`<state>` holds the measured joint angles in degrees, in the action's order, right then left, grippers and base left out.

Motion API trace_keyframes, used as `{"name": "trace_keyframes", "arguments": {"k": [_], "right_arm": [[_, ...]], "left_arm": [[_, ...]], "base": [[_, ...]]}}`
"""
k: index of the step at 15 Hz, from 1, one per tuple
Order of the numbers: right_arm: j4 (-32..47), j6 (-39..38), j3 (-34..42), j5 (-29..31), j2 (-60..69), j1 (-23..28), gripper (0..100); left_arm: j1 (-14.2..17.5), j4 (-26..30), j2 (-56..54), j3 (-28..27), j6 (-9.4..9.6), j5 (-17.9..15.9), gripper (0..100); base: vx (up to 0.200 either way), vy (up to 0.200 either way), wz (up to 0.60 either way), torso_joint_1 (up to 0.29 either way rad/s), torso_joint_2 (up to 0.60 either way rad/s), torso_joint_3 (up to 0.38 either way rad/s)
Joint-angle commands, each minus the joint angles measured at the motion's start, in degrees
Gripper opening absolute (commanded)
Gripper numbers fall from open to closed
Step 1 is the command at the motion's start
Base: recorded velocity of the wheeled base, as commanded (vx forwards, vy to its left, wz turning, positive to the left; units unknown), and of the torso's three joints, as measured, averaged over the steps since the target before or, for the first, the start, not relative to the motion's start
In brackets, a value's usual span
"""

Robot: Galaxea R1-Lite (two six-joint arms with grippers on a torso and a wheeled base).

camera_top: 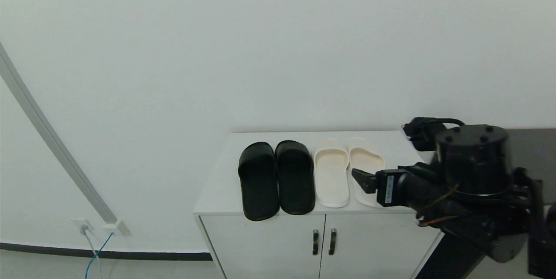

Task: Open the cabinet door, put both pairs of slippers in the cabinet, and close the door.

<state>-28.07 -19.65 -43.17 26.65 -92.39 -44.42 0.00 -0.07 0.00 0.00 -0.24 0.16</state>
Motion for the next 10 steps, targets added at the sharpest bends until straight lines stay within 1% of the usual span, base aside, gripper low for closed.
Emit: {"name": "trace_keyframes", "arguments": {"k": [1,2,6,10], "right_arm": [[0.21,-1.44,-5.26,3.32,-9.47,-0.49,100],[0.04,-1.88,-7.37,6.93,-13.34,-0.49,100],[-0.31,-3.11,-12.82,13.08,-21.16,-0.23,100],[-0.4,-2.59,-19.94,14.31,-26.61,1.09,100]], "left_arm": [[0.0,-0.01,0.0,0.0,-0.02,0.02,0],[0.0,-0.01,0.0,0.0,-0.02,0.02,0],[0.0,-0.01,0.09,0.0,0.07,0.02,0],[0.0,-0.01,0.0,0.0,0.07,0.02,0]], "base": [[0.0,0.0,0.0,0.0,0.0,0.0],[0.0,0.0,0.0,0.0,0.0,0.0],[0.0,0.0,0.0,0.0,0.0,0.0],[0.0,0.0,0.0,0.0,0.0,0.0]]}}
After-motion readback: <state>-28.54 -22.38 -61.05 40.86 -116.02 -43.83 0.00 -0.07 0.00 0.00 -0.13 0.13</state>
